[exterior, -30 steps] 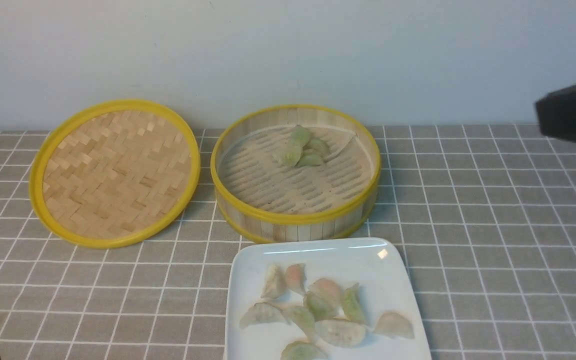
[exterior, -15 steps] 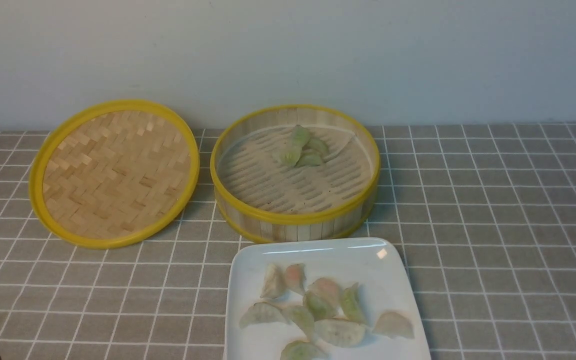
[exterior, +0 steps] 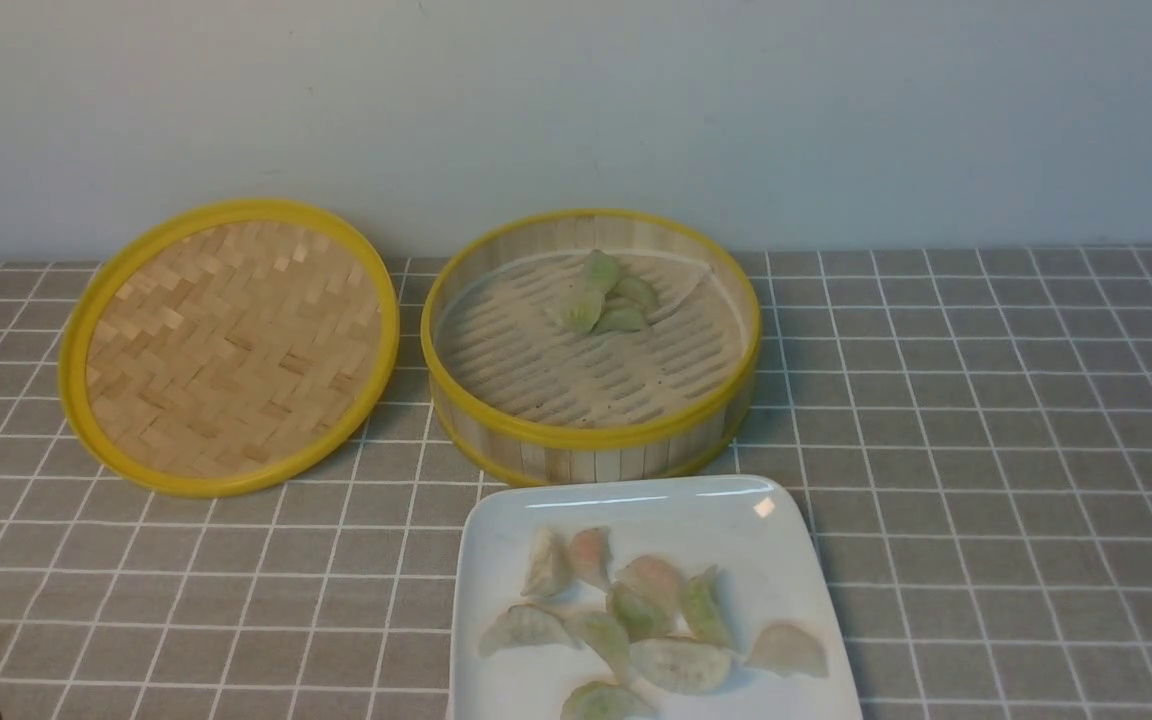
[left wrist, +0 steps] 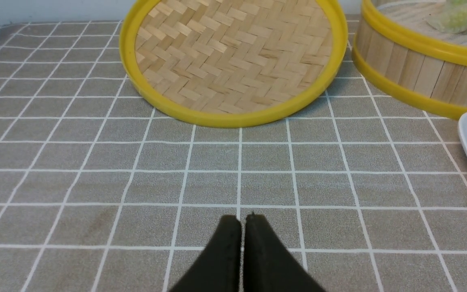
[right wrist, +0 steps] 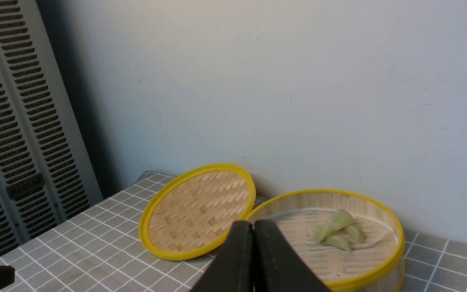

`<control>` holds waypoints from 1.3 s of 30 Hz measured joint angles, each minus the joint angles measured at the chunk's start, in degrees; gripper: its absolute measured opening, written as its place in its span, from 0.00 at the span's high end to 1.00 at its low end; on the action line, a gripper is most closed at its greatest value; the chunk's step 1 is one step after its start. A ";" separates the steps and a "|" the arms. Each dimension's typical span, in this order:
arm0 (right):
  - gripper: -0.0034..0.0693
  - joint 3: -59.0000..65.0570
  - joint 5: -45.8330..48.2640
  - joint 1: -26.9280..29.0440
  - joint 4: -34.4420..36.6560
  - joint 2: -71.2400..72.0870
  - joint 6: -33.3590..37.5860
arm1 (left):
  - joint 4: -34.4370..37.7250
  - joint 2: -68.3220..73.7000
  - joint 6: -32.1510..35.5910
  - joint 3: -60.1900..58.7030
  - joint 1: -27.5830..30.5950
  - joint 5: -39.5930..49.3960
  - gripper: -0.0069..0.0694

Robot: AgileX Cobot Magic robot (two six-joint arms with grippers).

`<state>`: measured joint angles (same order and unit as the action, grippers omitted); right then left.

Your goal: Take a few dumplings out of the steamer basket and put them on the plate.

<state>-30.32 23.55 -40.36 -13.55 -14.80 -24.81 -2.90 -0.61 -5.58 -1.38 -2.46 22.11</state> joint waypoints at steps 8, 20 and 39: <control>0.97 0.00 -3.74 0.00 7.15 0.00 9.75 | 0.00 0.00 0.00 0.00 0.00 0.00 0.92; 0.97 3.38 -4.24 6.44 13.55 2.40 19.51 | 0.00 0.00 0.00 0.00 0.00 0.00 0.92; 0.97 31.59 -2.24 45.95 13.55 15.31 19.52 | 0.00 0.00 0.00 0.00 0.00 -0.04 0.92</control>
<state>1.27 21.31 5.59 0.00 0.51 -5.29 -2.90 -0.61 -5.58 -1.38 -2.46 22.06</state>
